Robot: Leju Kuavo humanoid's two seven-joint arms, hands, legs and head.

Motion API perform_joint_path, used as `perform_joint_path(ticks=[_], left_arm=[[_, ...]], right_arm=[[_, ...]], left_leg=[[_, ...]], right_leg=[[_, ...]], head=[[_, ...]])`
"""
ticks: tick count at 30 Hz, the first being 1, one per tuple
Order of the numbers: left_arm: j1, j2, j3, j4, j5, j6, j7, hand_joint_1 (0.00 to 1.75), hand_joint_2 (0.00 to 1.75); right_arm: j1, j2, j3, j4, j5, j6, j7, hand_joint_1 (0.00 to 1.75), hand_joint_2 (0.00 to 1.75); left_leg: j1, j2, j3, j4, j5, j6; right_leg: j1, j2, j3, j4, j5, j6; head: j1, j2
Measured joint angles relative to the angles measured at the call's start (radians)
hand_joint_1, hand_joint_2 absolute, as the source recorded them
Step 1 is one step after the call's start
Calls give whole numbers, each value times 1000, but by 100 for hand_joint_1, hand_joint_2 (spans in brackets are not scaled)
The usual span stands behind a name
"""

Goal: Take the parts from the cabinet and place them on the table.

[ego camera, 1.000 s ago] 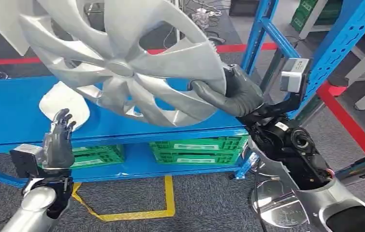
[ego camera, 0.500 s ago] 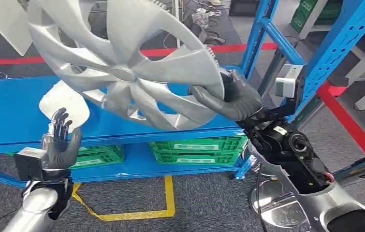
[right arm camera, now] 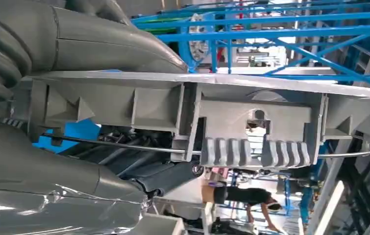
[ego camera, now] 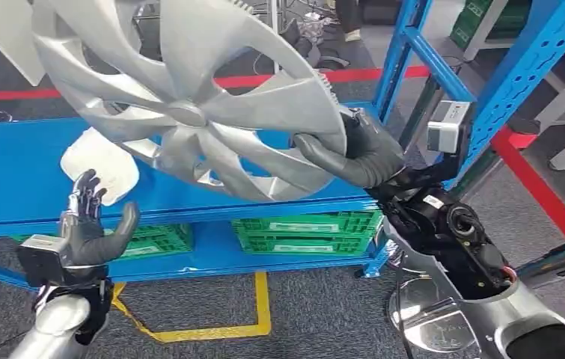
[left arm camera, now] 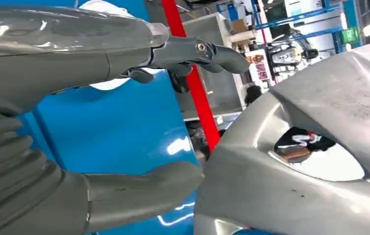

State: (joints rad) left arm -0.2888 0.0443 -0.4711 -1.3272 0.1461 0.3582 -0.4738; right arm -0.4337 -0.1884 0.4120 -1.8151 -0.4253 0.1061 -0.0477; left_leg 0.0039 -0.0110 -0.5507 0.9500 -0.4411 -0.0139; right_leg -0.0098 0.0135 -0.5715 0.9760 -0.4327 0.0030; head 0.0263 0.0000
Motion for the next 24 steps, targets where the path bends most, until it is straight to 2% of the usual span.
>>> perform_joint_path(ticks=[24], left_arm=[[8, 0, 29, -34, 33, -26, 14, 0, 175]], right_arm=[[-8, 0, 1, 9, 44, -11, -13, 175, 175]], left_leg=[[0, 0, 0, 0, 0, 0]], right_leg=[[0, 0, 0, 0, 0, 0]], head=[[0, 0]])
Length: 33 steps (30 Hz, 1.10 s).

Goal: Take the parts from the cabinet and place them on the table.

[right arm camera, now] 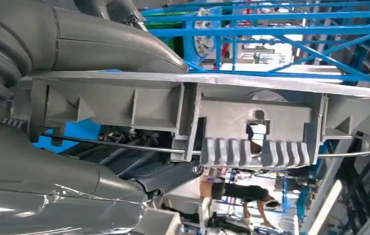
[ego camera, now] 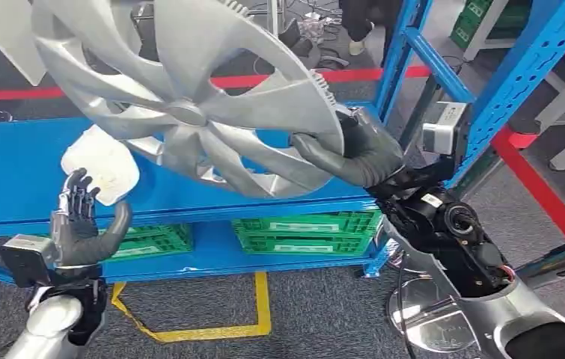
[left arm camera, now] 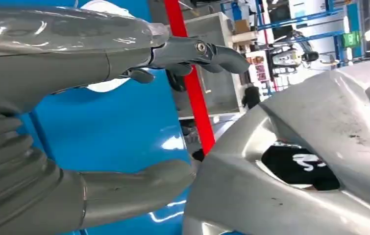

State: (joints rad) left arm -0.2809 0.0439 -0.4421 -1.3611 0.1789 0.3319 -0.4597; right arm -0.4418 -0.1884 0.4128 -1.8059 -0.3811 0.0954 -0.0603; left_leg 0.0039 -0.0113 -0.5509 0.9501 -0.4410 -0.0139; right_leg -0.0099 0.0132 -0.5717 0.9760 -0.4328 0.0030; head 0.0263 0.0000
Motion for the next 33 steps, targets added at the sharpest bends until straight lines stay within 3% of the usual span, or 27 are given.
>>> perform_joint_path(ticks=[19, 33], left_arm=[[-21, -13, 2, 0, 11, -10, -18, 0, 175], [-23, -19, 2, 1, 14, -11, -20, 0, 175]], right_arm=[[18, 0, 5, 1, 101, -47, 2, 175, 175], [28, 0, 10, -1, 103, -55, 3, 175, 175]], left_leg=[[0, 0, 0, 0, 0, 0], [0, 0, 0, 0, 0, 0]], right_leg=[[0, 0, 0, 0, 0, 0], [0, 1, -1, 0, 0, 0]], head=[[0, 0], [0, 0]])
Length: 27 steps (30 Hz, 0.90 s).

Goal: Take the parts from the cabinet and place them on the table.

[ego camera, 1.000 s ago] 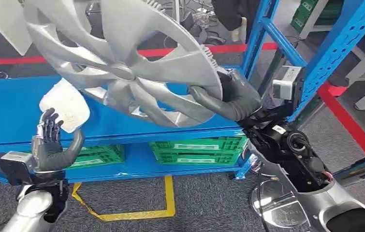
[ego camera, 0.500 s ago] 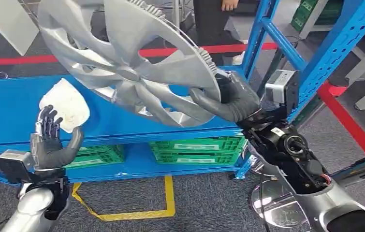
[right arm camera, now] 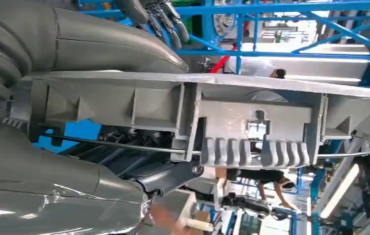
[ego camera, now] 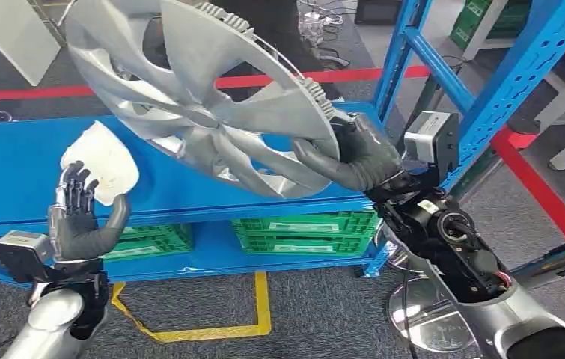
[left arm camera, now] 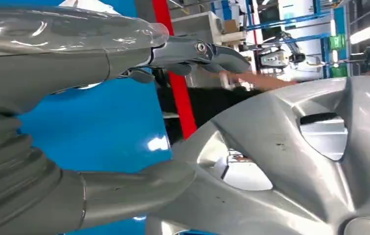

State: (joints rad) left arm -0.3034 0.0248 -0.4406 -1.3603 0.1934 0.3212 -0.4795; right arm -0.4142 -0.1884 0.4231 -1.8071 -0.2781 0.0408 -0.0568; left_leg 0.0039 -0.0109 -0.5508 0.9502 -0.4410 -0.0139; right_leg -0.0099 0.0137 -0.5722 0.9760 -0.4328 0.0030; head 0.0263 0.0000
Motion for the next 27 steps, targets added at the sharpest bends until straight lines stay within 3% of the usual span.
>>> perform_joint_path(ticks=[5, 6, 7, 9, 10, 11, 12, 13, 14, 15, 16, 17, 18, 20, 21, 22, 23, 25, 26, 27], left_arm=[[-5, 0, 0, 0, 2, -1, -1, 0, 175], [-5, -2, 0, 0, 2, -1, -2, 0, 175], [-8, -3, 0, 0, 2, -1, -5, 0, 175], [-11, -5, 0, 1, 3, -1, -5, 0, 175], [-8, -6, 0, 2, 3, -1, -5, 0, 175], [-7, -7, 0, 4, 3, -1, -5, 0, 175], [-6, -7, -1, 6, 3, -1, -5, 0, 175], [-5, -8, -1, 7, 3, -1, -5, 0, 175], [-5, -9, -1, 8, 3, -1, -5, 0, 175], [-5, -9, -1, 9, 3, -2, -5, 0, 175], [-5, -9, -1, 9, 3, -2, -5, 0, 175], [-9, -10, -1, 10, 5, -2, -6, 0, 175], [-10, -10, -2, 11, 5, -6, -8, 0, 175], [-6, -10, -3, 11, 5, -7, -8, 0, 175], [-5, -10, -3, 11, 5, -7, -8, 0, 175], [-9, -9, -3, 11, 5, -7, -8, 0, 175], [-13, -9, -3, 12, 5, -7, -8, 0, 175], [-12, -10, -4, 13, 5, -7, -8, 0, 175], [-11, -10, -4, 15, 5, -7, -8, 0, 175], [-11, -10, -5, 17, 5, -6, -8, 0, 175]], right_arm=[[1, 0, 5, -1, 12, -5, 2, 175, 175], [2, 0, 5, -5, 13, -6, 2, 175, 175], [2, 0, 6, -5, 13, -6, 3, 175, 175], [2, 0, 6, -6, 12, -8, 1, 175, 175], [5, 0, 6, -6, 12, -8, 1, 175, 175], [9, 0, 7, -6, 12, -8, 2, 175, 175], [14, 0, 8, -6, 12, -8, 3, 175, 175], [16, 0, 8, -6, 12, -9, 3, 175, 175], [15, 0, 8, -6, 12, -8, 4, 175, 175], [16, 0, 8, -6, 12, -9, 4, 175, 175], [18, 0, 8, -4, 12, -11, 5, 175, 175], [18, 0, 10, -8, 12, -11, 4, 175, 175], [20, 0, 11, -9, 12, -11, 5, 175, 175], [19, 0, 12, -10, 13, -11, 5, 175, 175], [20, 0, 13, -10, 13, -11, 7, 175, 175], [21, 0, 13, -10, 13, -12, 7, 175, 175], [17, 0, 12, -11, 13, -12, 6, 175, 175], [18, 0, 12, -11, 13, -13, 5, 175, 175], [18, 0, 12, -11, 13, -13, 5, 175, 175], [18, 0, 12, -10, 13, -13, 6, 175, 175]], left_leg=[[-5, -1, 0, -10, 4, 22], [14, 0, 19, -37, 18, 24], [12, -3, 28, -52, 23, 25], [14, -5, 30, -53, 24, 26], [15, -9, 30, -53, 23, 26], [19, -16, 31, -51, 21, 22], [23, -24, 32, -50, 18, 18], [29, -33, 34, -47, 13, 11], [36, -44, 37, -39, 7, 2], [45, -54, 37, -25, -4, -12], [45, -61, 26, -19, -13, -25], [43, -70, 14, 5, -15, -32], [47, -78, 3, 0, -10, -38], [52, -91, 0, -4, -6, -51], [52, -77, -3, 0, -10, -53], [47, -24, -20, 39, -24, -52], [42, -2, -61, 113, -54, -49], [36, 3, -159, 282, -111, -45], [32, 3, -198, 340, -120, -41], [28, 3, -212, 345, -103, -33]], right_leg=[[-5, -2, 6, -14, 7, 14], [-4, -4, 1, -13, 1, 15], [-1, -6, -10, 14, -16, 20], [-3, -6, -78, 167, -89, 25], [-8, -6, -118, 246, -114, 32], [-14, -7, -144, 291, -119, 38], [-20, -7, -145, 283, -99, 45], [-29, -7, -123, 230, -58, 52], [-37, -6, -85, 149, -9, 60], [-49, 7, -40, 46, 41, 72], [-48, 51, -26, 36, 8, 87], [-50, 64, -10, 8, -2, 74], [-43, 57, -19, 28, -6, 56], [-38, 42, -24, 33, -11, 41], [-42, 30, -17, 28, -12, 28], [-38, 21, -13, 28, -14, 20], [-35, 10, -12, 28, -15, 13], [-25, -11, -10, 28, -19, 5], [-19, -21, -8, 28, -22, 1], [-13, -31, -5, 28, -24, -2]], head=[[-4, 0], [-3, 0], [1, 0], [11, 0], [15, 0], [15, 0], [15, 0], [16, 0], [18, 0], [22, 0], [28, 0], [32, 0], [28, 0], [20, 0], [19, 0], [3, 0], [-5, 0], [-9, 0], [-10, 0], [-11, 0]])
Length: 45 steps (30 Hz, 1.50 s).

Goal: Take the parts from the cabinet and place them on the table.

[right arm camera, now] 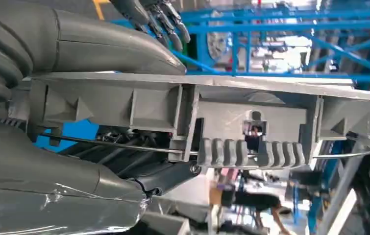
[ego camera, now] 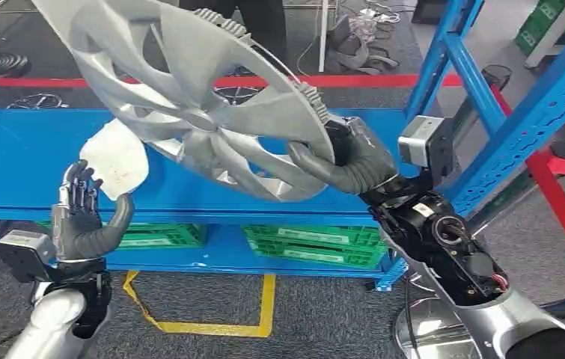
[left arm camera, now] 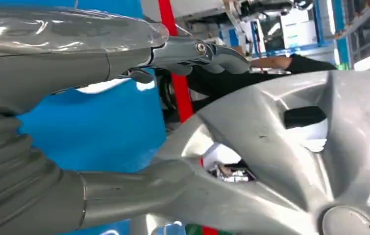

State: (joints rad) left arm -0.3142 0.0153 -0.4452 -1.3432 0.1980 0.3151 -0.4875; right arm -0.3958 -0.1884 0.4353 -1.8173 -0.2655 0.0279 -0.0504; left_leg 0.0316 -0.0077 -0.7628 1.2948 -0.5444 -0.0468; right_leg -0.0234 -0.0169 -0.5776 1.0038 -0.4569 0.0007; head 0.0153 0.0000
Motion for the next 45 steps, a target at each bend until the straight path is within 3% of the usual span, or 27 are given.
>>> perform_joint_path(ticks=[1, 3, 4, 5, 8, 9, 10, 12, 14, 16, 18, 19, 20, 23, 24, 26, 28, 30, 31, 33, 34, 35, 39, 40, 41, 44, 45], left_arm=[[-1, 0, 0, 2, 0, 0, 0, 0, 175], [-3, 1, 0, 2, 0, 0, -2, 0, 175], [-6, 1, 0, 2, 0, 0, -3, 0, 175], [-10, 0, 0, 3, -1, 0, -5, 0, 175], [-12, 0, 0, 7, -2, -1, -8, 0, 175], [-12, 0, 0, 7, -2, -2, -9, 0, 175], [-12, -2, 0, 7, -3, -3, -11, 0, 175], [-19, -6, 0, 10, -3, -5, -12, 0, 175], [-17, -8, 0, 15, -3, -10, -12, 0, 175], [-17, -8, 0, 18, -3, -11, -12, 0, 175], [-18, -10, 0, 18, -3, -12, -12, 0, 175], [-18, -13, 0, 18, -3, -13, -12, 0, 175], [-19, -13, 0, 19, -3, -13, -13, 0, 175], [-20, -15, -1, 22, -3, -14, -15, 0, 175], [-20, -14, -1, 22, -3, -16, -15, 0, 175], [-26, -14, -1, 23, -4, -15, -16, 0, 175], [-29, -15, -1, 24, -5, -12, -15, 0, 175], [-26, -15, -2, 26, -7, -11, -11, 0, 175], [-25, -15, -2, 27, -9, -10, -10, 0, 175], [-26, -15, -2, 27, -10, -8, -9, 0, 175], [-27, -16, -1, 27, -10, -6, -9, 0, 175], [-30, -17, -2, 27, -10, -5, -9, 0, 175], [-29, -20, -2, 28, -11, -4, -9, 0, 175], [-29, -23, -2, 28, -11, -5, -11, 0, 175], [-29, -24, -2, 28, -11, -10, -16, 0, 175], [-28, -32, -3, 35, -9, -23, -28, 0, 175], [-28, -33, -3, 39, -9, -27, -31, 0, 175]], right_arm=[[0, 0, 0, 0, 0, 0, 0, 175, 175], [-1, 0, 1, 0, 0, 0, -1, 175, 175], [-1, 0, 0, 0, 0, 0, -3, 175, 175], [0, 0, 0, 0, 0, 0, -6, 175, 175], [-1, 0, 0, 1, 4, 2, -10, 175, 175], [-2, 0, -1, 1, 4, 3, -11, 175, 175], [-1, 0, -1, 2, 4, 5, -11, 175, 175], [-3, 0, -2, 2, 4, 10, -14, 175, 175], [-1, 0, -2, 3, 4, 13, -15, 175, 175], [1, 0, -2, 5, 4, 13, -14, 175, 175], [0, 0, -6, 5, 5, 13, -14, 175, 175], [-1, 0, -7, 5, 5, 13, -14, 175, 175], [0, 0, -7, 6, 4, 13, -14, 175, 175], [-1, 0, -7, 2, 5, 13, -12, 175, 175], [0, 0, -8, 2, 6, 13, -11, 175, 175], [0, 0, -9, 2, 6, 12, -9, 175, 175], [-2, 0, -15, 0, 7, 12, -9, 175, 175], [2, 0, -16, 0, 12, 12, -6, 175, 175], [4, 0, -17, 0, 15, 12, -5, 175, 175], [5, 0, -19, -1, 15, 14, -3, 175, 175], [5, 0, -20, -1, 14, 14, -3, 175, 175], [5, 0, -22, -1, 14, 15, -3, 175, 175], [5, 0, -24, -1, 10, 19, 2, 175, 175], [5, 0, -26, -1, 6, 19, 4, 175, 175], [6, -3, -26, -1, -1, 17, 6, 175, 175], [6, -4, -27, -1, -8, 4, 7, 175, 175], [8, -4, -26, -1, -8, -1, 7, 175, 175]], left_leg=[[-6, 0, 13, -45, 38, 11], [-29, 17, 90, -223, 136, 43], [-48, 58, 122, -301, 155, 61], [-57, 78, 132, -316, 147, 65], [-60, 43, 129, -321, 150, 65], [-48, 33, 142, -336, 156, 71], [-45, 26, 149, -347, 159, 69], [-41, 8, 153, -349, 160, 76], [-41, -13, 153, -348, 160, 77], [-38, -37, 154, -345, 159, 75], [-33, -63, 157, -337, 153, 67], [-31, -73, 156, -332, 149, 62], [-35, -81, 148, -328, 149, 57], [-23, -111, 133, -332, 163, 37], [-30, -123, 132, -331, 164, 32], [-33, -30, 109, -280, 130, 23], [-25, -3, 19, -111, 61, 14], [-19, -1, -46, 1, 37, 7], [-16, 0, -41, -18, 59, 6], [-13, 11, 40, -179, 140, 9], [-14, 36, 95, -277, 177, 12], [-24, 75, 123, -333, 174, 13], [-34, 30, 122, -336, 174, 38], [-23, 21, 132, -344, 176, 46], [-25, 14, 137, -346, 174, 51], [-27, -10, 142, -344, 169, 65], [-28, -22, 143, -344, 168, 66]], right_leg=[[5, -9, 3, 0, -3, -4], [13, -26, 12, -1, -8, -7], [13, -33, 16, -3, -10, -7], [23, -40, 14, -3, -13, -3], [20, -68, 23, -12, -16, 4], [24, -73, 25, -14, -23, 10], [19, -44, 20, 1, -38, 13], [18, 4, -39, 141, -108, 18], [15, 13, -116, 287, -155, 24], [11, 13, -122, 274, -114, 28], [4, 26, -51, 103, -9, 30], [-2, 64, -20, 19, 23, 31], [-5, 103, -11, 9, 10, 31], [3, 81, 2, -7, 6, 16], [-8, 70, 9, -17, 11, 8], [-6, 47, 20, -28, 14, -4], [-3, 24, 20, -28, 12, -11], [-3, 2, 20, -28, 10, -12], [-3, -9, 21, -28, 9, -11], [-3, -26, 27, -28, 4, -7], [-3, -34, 32, -28, 0, -2], [6, -40, 32, -27, -6, 6], [5, -70, 47, -38, -14, 27], [-2, -61, 41, -32, -25, 34], [-3, -25, 31, 5, -50, 34], [4, 13, -93, 253, -151, 33], [5, 14, -125, 303, -156, 33]], head=[[0, 0], [-1, 0], [-1, 0], [-1, 0], [-2, 0], [0, 0], [3, 0], [11, 0], [19, 0], [21, 0], [27, 0], [32, 0], [32, 0], [30, 0], [29, 0], [13, 0], [6, 0], [3, 0], [3, 0], [1, 0], [0, 0], [-4, 0], [8, 0], [9, 0], [15, 0], [30, 0], [31, 0]])
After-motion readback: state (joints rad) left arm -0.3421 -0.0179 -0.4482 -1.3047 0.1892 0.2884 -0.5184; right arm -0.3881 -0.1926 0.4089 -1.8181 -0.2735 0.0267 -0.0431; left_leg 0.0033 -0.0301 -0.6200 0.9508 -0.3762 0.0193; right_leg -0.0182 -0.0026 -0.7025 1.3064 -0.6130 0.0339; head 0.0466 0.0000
